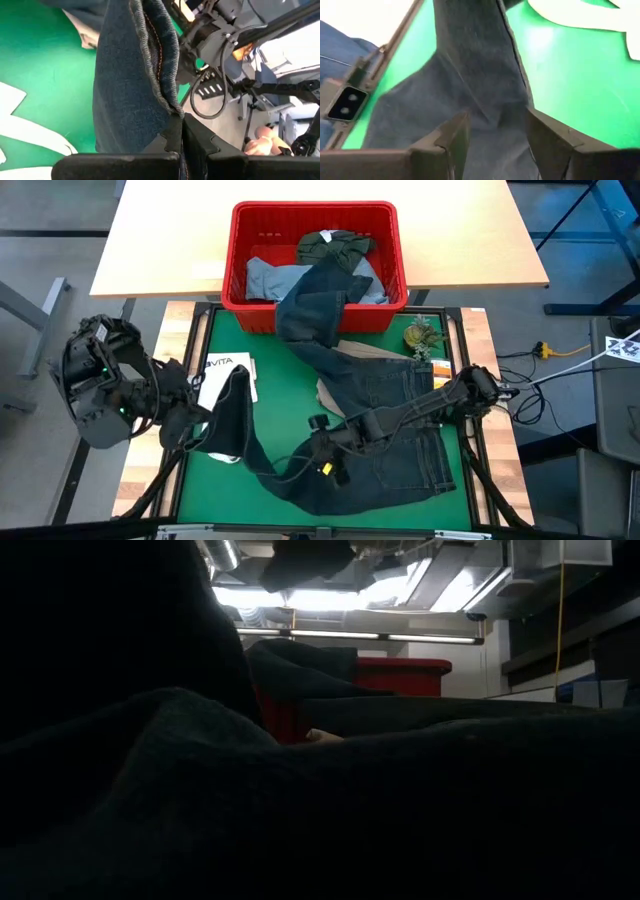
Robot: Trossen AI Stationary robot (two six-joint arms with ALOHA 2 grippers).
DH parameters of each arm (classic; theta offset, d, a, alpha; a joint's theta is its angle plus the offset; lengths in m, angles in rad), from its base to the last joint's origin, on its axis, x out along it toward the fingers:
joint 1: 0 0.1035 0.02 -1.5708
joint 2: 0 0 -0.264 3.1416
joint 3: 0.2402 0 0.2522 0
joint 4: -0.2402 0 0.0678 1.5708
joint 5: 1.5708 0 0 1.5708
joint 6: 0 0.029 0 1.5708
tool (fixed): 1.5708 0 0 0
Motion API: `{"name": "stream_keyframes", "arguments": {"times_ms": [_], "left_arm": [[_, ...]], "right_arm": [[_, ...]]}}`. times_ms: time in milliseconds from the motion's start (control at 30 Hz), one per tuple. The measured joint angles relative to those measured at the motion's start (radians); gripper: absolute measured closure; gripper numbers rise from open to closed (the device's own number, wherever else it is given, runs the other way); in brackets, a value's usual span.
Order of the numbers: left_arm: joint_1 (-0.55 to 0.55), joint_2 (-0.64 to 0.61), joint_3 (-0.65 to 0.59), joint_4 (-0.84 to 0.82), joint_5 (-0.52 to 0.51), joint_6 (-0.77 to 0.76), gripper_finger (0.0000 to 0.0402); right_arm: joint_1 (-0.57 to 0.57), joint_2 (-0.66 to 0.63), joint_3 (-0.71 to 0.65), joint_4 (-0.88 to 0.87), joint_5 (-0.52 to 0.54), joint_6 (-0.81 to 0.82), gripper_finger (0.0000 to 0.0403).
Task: Fold Laundry from Bin
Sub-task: Fold the dark blue jeans
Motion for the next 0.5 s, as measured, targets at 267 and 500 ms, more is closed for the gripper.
{"name": "stream_keyframes", "arguments": {"times_ms": [267, 500], "left_arm": [[0.007, -0.021, 0.000, 0.000, -0.036, -0.006, 0.0401], [0.013, -0.018, -0.001, 0.000, 0.007, -0.006, 0.0401]], "right_arm": [[-0.041, -0.073, 0.000, -0.168, -0.072, -0.022, 0.0217], [0.066, -0.072, -0.045, -0.082, -0.177, -0.049, 0.0217]]}}
